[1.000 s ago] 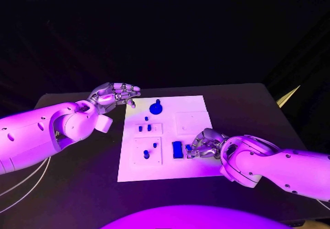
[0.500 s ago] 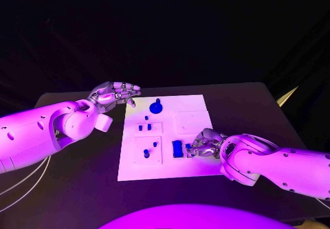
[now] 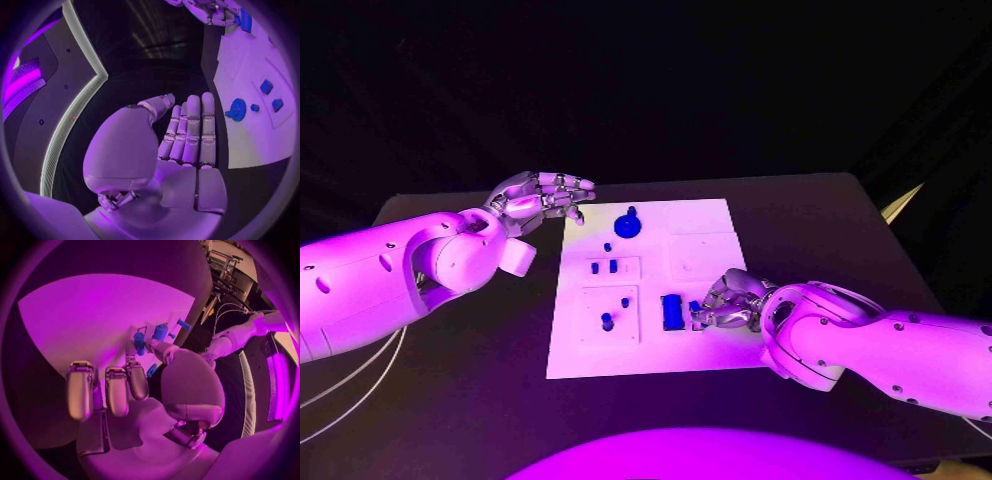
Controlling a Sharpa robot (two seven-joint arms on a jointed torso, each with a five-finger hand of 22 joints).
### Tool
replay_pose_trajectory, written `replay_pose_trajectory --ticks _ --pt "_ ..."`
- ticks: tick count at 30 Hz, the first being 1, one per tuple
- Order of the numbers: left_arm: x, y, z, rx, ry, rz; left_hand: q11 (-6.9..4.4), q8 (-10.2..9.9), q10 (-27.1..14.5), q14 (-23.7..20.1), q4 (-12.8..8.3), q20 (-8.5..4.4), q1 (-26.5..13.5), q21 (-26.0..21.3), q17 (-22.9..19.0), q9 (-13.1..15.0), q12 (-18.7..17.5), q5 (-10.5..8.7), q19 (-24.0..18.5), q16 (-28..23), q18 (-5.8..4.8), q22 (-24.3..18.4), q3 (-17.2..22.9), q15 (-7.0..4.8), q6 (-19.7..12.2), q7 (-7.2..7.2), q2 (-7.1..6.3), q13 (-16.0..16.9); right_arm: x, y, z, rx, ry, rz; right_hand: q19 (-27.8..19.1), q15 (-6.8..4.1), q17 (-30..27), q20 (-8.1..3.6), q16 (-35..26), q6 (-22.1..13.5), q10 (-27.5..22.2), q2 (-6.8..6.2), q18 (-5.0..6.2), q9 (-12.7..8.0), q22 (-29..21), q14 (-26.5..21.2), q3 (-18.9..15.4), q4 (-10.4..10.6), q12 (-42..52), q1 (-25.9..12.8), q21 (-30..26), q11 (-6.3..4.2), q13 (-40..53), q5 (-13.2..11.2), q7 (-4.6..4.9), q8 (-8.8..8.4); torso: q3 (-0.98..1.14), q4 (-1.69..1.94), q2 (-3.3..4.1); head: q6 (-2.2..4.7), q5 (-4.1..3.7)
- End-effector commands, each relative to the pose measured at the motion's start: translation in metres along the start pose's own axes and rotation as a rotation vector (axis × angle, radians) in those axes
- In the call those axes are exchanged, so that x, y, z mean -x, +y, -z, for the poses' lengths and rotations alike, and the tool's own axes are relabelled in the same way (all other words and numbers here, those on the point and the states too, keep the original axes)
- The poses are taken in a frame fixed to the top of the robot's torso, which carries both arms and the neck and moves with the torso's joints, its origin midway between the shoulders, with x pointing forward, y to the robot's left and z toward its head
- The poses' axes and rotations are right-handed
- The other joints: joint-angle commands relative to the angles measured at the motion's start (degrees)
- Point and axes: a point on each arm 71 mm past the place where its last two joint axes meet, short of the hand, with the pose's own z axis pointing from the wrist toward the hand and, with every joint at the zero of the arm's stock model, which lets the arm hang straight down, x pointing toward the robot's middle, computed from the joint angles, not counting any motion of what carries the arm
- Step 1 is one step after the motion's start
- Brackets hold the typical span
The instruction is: Assemble the parts on the task board
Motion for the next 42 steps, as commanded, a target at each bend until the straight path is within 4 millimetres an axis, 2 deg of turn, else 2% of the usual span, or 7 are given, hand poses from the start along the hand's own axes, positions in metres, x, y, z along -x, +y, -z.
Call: replay_pose_trajectory --ticks 1,24,25,27,30,36,42 --pt "-0.001 -0.001 0.0 -0.001 0.007 0.003 0.28 1.5 -1.2 -0.3 1.2 -0.03 -0.5 -1.0 -0.6 -0.7 0.6 -0.08 0.6 -0.7 0.74 -0.8 -1.2 0.08 -0.5 0.2 0.73 -0.6 -0.001 0.002 0.001 0.011 0.003 0.005 4.5 -0.41 12.5 -0.52 0.7 2.3 1.1 0.26 -1.08 0.4 13.9 5.6 0.3 1.5 -0.4 -2.4 1.4 -0.63 7.0 -1.1 -0.7 1.91 -0.03 -0.01 0.0 -0.02 0.08" --pt "-0.001 -0.001 0.0 -0.001 0.004 0.002 0.29 1.5 -1.3 -0.3 1.2 -0.03 -0.5 -1.0 -0.6 -0.7 0.5 -0.08 0.6 -0.7 0.73 -0.8 -1.2 0.09 -0.6 0.21 0.7 -0.6 0.001 -0.002 0.004 0.02 0.002 0.029 4.5 -0.49 12.5 -0.59 0.7 2.6 1.2 -1.13 -1.09 -0.1 13.9 5.6 -3.1 2.1 -0.4 -2.5 1.4 -0.73 7.1 -6.1 -0.83 1.69 0.03 -0.03 -0.01 -0.36 0.13" --pt "0.0 -0.001 0.0 -0.001 0.004 0.002 0.29 1.5 -1.3 -0.3 1.2 -0.03 -0.5 -1.0 -0.6 -0.7 0.5 -0.08 0.6 -0.7 0.73 -0.8 -1.2 0.09 -0.6 0.21 0.7 -0.6 0.001 -0.002 0.003 0.021 0.003 0.033 4.5 -0.52 12.5 -0.61 0.7 2.5 1.2 -1.38 -1.1 -0.1 13.9 5.6 -3.0 1.3 -0.4 -1.4 1.4 -0.76 7.1 -5.8 -0.86 1.69 0.05 -0.03 -0.01 -0.36 0.15" --pt "0.0 -0.001 0.0 -0.001 0.003 0.002 0.32 1.6 -1.4 -0.4 1.3 -0.01 -0.5 -1.1 -0.6 -0.7 0.5 -0.07 0.6 -0.7 0.72 -0.9 -1.2 0.12 -0.7 0.23 0.71 -0.7 0.002 -0.003 0.003 0.02 0.004 0.036 4.5 -0.53 12.6 -0.68 0.7 2.6 1.2 -2.38 -1.1 0.0 13.9 5.6 -4.1 -0.1 -0.5 0.0 1.4 -0.73 7.2 0.7 -0.79 1.84 0.06 -0.07 0.0 -0.31 0.2" --pt "0.0 -0.001 0.0 -0.002 0.002 0.002 0.32 1.6 -1.4 -0.4 1.3 -0.01 -0.5 -1.1 -0.6 -0.7 0.5 -0.07 0.6 -0.7 0.72 -0.9 -1.2 0.12 -0.7 0.23 0.71 -0.7 0.003 -0.005 0.003 0.022 -0.005 0.036 4.5 -0.54 12.5 -0.68 0.7 2.6 1.2 -2.39 -1.08 0.0 13.8 5.6 -4.8 -0.8 -0.5 1.2 1.3 -0.77 7.2 0.0 -0.84 1.84 0.05 -0.08 -0.01 -0.3 0.21" --pt "0.001 -0.001 -0.001 -0.013 -0.007 0.0 0.33 1.6 -1.4 -0.4 1.3 0.0 -0.6 -1.1 -0.6 -0.7 0.5 -0.06 0.6 -0.7 0.72 -0.9 -1.2 0.14 -0.7 0.24 0.76 -0.7 0.013 -0.01 0.004 0.077 -0.055 -0.035 4.0 0.15 12.0 -0.22 0.4 0.5 0.7 -2.63 -0.77 -0.8 13.4 5.4 -8.1 0.8 -1.3 0.3 -0.6 0.12 6.8 -0.3 0.23 0.16 0.01 -0.1 -0.16 0.37 0.28" --pt "0.005 -0.001 -0.004 -0.034 -0.037 0.002 0.35 1.6 -1.4 -0.4 1.6 0.07 -0.9 -1.3 -0.6 -0.8 0.6 -0.11 0.6 -0.7 0.68 -1.0 -1.4 0.2 -0.9 0.22 0.57 -0.7 0.043 -0.011 -0.004 0.249 -0.125 -0.238 0.8 1.51 6.6 1.04 -2.7 -3.1 -3.7 -1.21 1.3 -2.2 10.3 4.0 -10.6 1.7 -8.5 3.3 -12.8 1.72 2.7 -0.2 2.02 -3.06 -0.28 -0.35 -0.84 2.46 0.32"
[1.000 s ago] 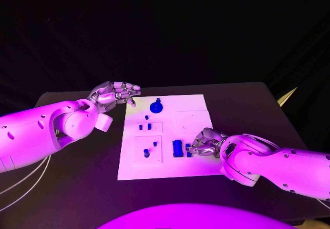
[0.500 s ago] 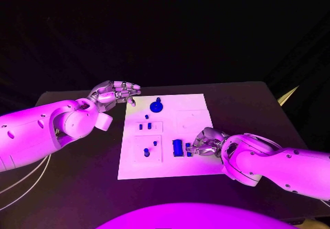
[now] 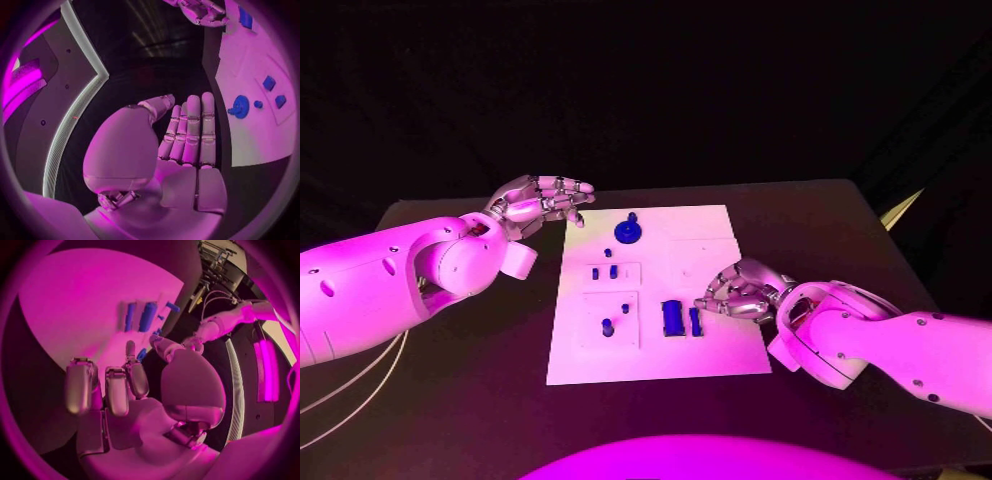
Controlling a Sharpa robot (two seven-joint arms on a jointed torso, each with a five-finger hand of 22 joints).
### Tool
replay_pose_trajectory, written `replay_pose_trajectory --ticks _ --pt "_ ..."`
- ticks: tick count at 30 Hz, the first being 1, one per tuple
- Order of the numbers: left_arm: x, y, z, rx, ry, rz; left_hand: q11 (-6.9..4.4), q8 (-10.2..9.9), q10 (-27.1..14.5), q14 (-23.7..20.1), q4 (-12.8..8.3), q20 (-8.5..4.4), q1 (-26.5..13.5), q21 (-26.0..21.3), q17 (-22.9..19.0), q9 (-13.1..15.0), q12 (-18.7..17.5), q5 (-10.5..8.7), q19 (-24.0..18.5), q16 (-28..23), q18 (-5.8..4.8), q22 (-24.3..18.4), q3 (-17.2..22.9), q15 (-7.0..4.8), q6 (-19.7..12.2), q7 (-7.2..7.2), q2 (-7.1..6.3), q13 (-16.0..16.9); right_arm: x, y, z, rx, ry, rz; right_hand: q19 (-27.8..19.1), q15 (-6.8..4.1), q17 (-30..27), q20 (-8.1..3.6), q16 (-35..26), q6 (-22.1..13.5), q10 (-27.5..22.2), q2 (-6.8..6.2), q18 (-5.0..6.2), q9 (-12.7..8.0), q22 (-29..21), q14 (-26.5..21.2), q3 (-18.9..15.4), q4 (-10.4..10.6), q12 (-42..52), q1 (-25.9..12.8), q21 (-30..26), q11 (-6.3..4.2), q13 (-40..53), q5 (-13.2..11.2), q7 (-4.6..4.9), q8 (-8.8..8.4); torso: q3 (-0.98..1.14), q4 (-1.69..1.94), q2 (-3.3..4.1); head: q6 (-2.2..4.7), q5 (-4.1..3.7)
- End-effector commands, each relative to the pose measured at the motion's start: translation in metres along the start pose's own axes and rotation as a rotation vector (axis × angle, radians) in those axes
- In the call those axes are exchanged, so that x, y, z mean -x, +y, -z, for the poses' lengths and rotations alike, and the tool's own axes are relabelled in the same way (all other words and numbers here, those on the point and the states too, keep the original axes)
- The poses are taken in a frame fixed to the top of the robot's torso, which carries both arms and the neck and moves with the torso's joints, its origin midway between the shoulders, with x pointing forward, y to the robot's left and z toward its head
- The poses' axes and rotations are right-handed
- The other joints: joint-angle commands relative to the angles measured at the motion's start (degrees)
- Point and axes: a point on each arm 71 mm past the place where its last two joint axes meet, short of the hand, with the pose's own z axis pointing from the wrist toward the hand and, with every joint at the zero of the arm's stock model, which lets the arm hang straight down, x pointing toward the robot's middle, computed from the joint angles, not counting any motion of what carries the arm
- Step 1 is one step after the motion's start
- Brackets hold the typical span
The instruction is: Assemble the parts on the task board
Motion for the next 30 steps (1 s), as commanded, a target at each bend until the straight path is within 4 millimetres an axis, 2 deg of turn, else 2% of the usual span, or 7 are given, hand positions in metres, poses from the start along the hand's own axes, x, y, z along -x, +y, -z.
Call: replay_pose_trajectory --ticks 1,9,21,22,27,28,30 --pt "0.001 -0.001 -0.004 -0.021 -0.022 0.004 -0.15 1.1 -0.9 -0.5 1.1 0.1 -1.0 -0.8 -0.6 -0.8 0.7 -0.11 0.5 -0.8 0.67 -0.6 -2.1 0.22 -0.9 0.11 0.48 -0.6 0.02 0.003 -0.009 0.111 -0.047 -0.125 0.6 0.39 6.7 1.16 -1.1 -2.1 -2.5 0.17 1.31 -0.6 10.0 4.0 -2.2 0.4 -2.6 2.0 -3.9 0.23 2.4 -0.1 0.2 -1.38 -0.36 -0.28 -0.81 1.74 0.1" --pt "0.008 0.004 -0.017 -0.07 -0.119 0.017 0.88 2.4 -2.5 -10.8 3.4 2.55 -1.6 -11.5 -5.0 -1.3 0.5 -0.31 -5.7 -9.4 0.26 -6.6 -2.4 2.46 -2.5 0.45 -0.3 -1.9 0.085 -0.005 -0.052 0.206 -0.193 -0.358 -16.3 3.42 -22.1 4.11 -24.9 -7.4 -24.7 1.47 7.64 -1.7 -6.8 -11.4 0.9 -0.8 -37.4 8.4 -51.7 3.41 -22.3 -1.0 3.48 -4.06 -0.76 -0.57 -2.16 6.06 -0.06" --pt "0.023 0.016 -0.046 -0.134 -0.304 0.034 1.85 0.4 -4.2 -18.8 6.7 7.17 -0.3 -40.9 -16.9 -5.5 -12.4 -0.33 -12.2 -42.1 -2.07 -27.4 -4.9 5.65 -7.0 -2.56 -0.08 -7.5 0.136 -0.019 -0.103 0.249 -0.326 -0.522 -31.5 10.43 -49.2 11.78 -68.9 -8.2 -27.5 2.28 7.95 -10.8 -43.3 -29.6 3.0 -2.0 -62.4 12.1 -67.6 8.48 -60.7 -3.7 5.46 -10.38 -0.72 -0.18 -4.04 10.89 0.23" --pt "0.02 0.015 -0.044 -0.124 -0.279 0.032 -8.69 -17.0 -51.5 -56.3 -1.8 -9.52 -24.2 -47.8 -28.4 -19.0 -23.0 -8.95 -49.3 -58.0 -9.79 -36.4 -32.6 -4.1 -47.6 -11.84 9.94 -11.0 0.133 -0.019 -0.099 0.235 -0.325 -0.503 -83.8 2.95 -74.0 -2.09 -86.0 -54.1 -81.9 12.57 -2.65 -36.1 -74.2 -83.7 -28.6 -7.8 -71.8 -9.3 -71.1 -1.24 -75.3 -11.9 -5.86 -22.19 -0.82 -0.42 -3.4 9.82 0.11" --pt "0.014 0.017 -0.042 -0.121 -0.291 0.026 -8.69 -17.0 -51.5 -56.3 -1.8 -9.52 -34.1 -47.8 -28.4 -19.0 -23.0 -8.95 -49.3 -58.0 -9.79 -36.4 -32.6 -4.1 -47.6 -11.84 9.94 -11.0 0.125 -0.016 -0.097 0.241 -0.334 -0.529 -83.8 2.95 -74.0 -2.09 -86.0 -54.1 -81.9 12.57 -2.65 -36.1 -74.2 -83.7 -28.6 -7.8 -71.8 -17.5 -71.1 -1.24 -75.3 -11.9 -5.86 -22.19 -0.59 0.62 -4.24 10.72 -0.02" --pt "0.011 0.017 -0.041 -0.119 -0.295 0.024 -8.69 -17.0 -51.5 -56.3 -1.8 -9.52 -35.8 -47.8 -28.4 -19.0 -23.0 -8.95 -49.3 -58.0 -9.79 -36.4 -32.6 -4.1 -47.6 -11.84 9.94 -11.0 0.122 -0.014 -0.096 0.243 -0.337 -0.539 -83.8 2.95 -74.0 -2.09 -86.0 -54.1 -81.9 12.57 -2.65 -36.1 -74.2 -83.7 -28.6 -7.8 -71.8 -58.6 -71.1 -1.24 -75.3 -11.9 -5.86 -22.19 -0.51 1.0 -4.54 11.05 -0.07" --pt "0.006 0.019 -0.04 -0.116 -0.305 0.02 -8.69 -17.0 -51.5 -56.3 -1.8 -9.52 -39.3 -47.8 -28.4 -19.0 -23.0 -8.95 -49.3 -58.0 -9.79 -36.4 -32.6 -4.1 -47.6 -11.84 9.94 -11.0 0.115 -0.011 -0.093 0.246 -0.345 -0.561 -83.8 2.95 -74.0 -2.09 -86.0 -54.1 -81.9 12.57 -2.65 -36.1 -74.2 -83.7 -28.6 -7.8 -71.8 -58.6 -71.1 -1.24 -75.3 -11.9 -5.86 -22.19 -0.35 1.71 -5.12 11.67 -0.16"
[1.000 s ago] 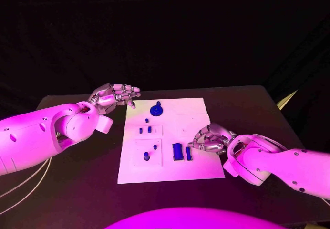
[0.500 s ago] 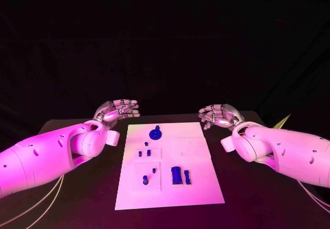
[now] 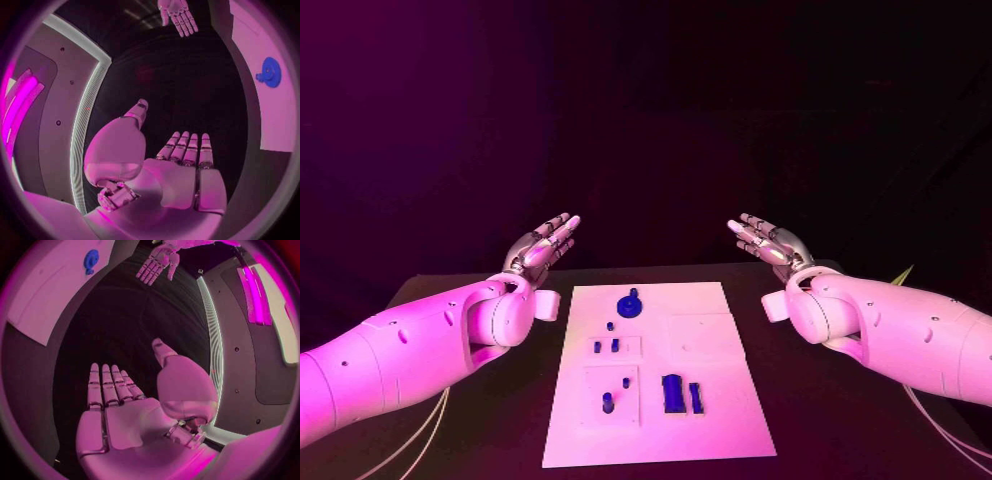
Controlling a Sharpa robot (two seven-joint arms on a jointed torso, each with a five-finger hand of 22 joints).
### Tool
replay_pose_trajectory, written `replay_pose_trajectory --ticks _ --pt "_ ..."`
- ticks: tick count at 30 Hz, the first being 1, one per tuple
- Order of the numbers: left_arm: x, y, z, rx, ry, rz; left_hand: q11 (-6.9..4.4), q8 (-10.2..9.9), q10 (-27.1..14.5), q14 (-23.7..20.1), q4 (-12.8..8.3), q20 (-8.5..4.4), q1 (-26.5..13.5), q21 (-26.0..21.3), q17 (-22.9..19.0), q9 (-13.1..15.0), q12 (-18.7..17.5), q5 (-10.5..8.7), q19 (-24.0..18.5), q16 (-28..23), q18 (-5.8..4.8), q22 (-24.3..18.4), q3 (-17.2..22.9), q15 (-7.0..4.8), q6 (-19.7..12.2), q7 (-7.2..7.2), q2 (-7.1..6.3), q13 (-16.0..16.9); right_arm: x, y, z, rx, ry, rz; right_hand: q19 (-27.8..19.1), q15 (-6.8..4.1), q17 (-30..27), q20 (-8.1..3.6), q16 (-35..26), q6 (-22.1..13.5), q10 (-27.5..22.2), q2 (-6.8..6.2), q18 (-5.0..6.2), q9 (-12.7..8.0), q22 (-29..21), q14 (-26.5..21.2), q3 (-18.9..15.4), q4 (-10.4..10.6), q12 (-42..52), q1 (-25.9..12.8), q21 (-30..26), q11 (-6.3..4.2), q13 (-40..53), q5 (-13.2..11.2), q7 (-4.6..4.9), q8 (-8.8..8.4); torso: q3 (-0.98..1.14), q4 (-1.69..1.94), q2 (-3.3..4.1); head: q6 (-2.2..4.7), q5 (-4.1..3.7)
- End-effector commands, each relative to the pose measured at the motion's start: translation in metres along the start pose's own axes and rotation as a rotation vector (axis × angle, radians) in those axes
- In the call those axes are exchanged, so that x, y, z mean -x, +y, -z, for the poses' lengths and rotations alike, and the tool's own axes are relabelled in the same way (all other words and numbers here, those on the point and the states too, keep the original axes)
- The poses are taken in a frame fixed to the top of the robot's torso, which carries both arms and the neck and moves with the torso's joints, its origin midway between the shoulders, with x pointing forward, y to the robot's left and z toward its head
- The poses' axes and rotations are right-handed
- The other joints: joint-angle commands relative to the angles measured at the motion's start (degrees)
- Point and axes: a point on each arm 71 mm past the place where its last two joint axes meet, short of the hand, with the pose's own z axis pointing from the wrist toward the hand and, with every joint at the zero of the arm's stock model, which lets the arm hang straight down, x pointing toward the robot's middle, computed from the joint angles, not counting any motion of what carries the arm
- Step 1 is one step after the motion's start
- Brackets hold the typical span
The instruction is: Assemble the parts on the task board
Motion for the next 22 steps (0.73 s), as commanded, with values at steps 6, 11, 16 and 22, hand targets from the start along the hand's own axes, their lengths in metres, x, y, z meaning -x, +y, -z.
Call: replay_pose_trajectory --ticks 6,11,16,22 --pt "-0.03 0.006 0.021 0.005 -0.056 -0.036 -3.38 -5.1 -14.3 -10.7 -2.0 -4.51 -57.3 -2.5 -3.5 -4.1 -3.2 -2.72 -10.6 -4.7 -4.3 -2.8 -8.4 -2.71 -11.9 -2.76 2.34 -1.5 -0.038 0.006 0.029 0.012 -0.058 -0.127 -16.7 -2.11 -6.7 -4.06 -4.9 -12.8 -17.4 2.7 -3.87 -6.8 -8.0 -15.6 -10.7 -2.0 -2.9 -41.4 -1.6 -3.05 -4.2 -2.9 -3.04 -3.83 0.48 2.13 -1.74 1.64 -0.24" --pt "-0.053 0.008 0.042 0.011 -0.103 -0.066 -3.38 -5.1 -14.3 -10.7 -2.0 -4.51 -57.3 -2.5 -3.5 -4.1 -3.2 -2.72 -10.6 -4.7 -4.3 -2.8 -8.4 -2.71 -11.9 -2.76 2.34 -1.5 -0.059 0.013 0.052 0.0 -0.101 -0.201 -16.7 -2.11 -6.7 -4.06 -4.9 -12.8 -17.4 2.7 -3.87 -6.8 -8.0 -15.6 -10.7 -2.0 -2.9 -41.4 -1.6 -3.05 -4.2 -2.9 -3.04 -3.83 0.48 2.13 -1.74 1.64 -0.24" --pt "-0.066 0.008 0.055 0.013 -0.13 -0.083 -3.38 -5.1 -14.3 -10.7 -2.0 -4.51 -57.3 -2.5 -3.5 -4.1 -3.2 -2.72 -10.6 -4.7 -4.3 -2.8 -8.4 -2.71 -11.9 -2.76 2.34 -1.5 -0.069 0.017 0.064 -0.009 -0.121 -0.233 -16.7 -2.11 -6.7 -4.06 -4.9 -12.8 -17.4 2.7 -3.87 -6.8 -8.0 -15.6 -10.7 -2.0 -2.9 -41.4 -1.6 -3.05 -4.2 -2.9 -3.04 -3.83 0.48 2.13 -1.74 1.64 -0.24" --pt "-0.072 0.008 0.062 0.014 -0.144 -0.092 -3.38 -5.1 -14.3 -10.7 -2.0 -4.51 -57.3 -2.5 -3.5 -4.1 -3.2 -2.72 -10.6 -4.7 -4.3 -2.8 -8.4 -2.71 -11.9 -2.76 2.34 -1.5 -0.071 0.018 0.067 -0.012 -0.126 -0.241 -16.7 -2.11 -6.7 -4.06 -4.9 -12.8 -17.4 2.7 -3.87 -6.8 -8.0 -15.6 -10.7 -2.0 -2.9 -41.4 -1.6 -3.05 -4.2 -2.9 -3.04 -3.83 0.48 2.13 -1.74 1.64 -0.24"
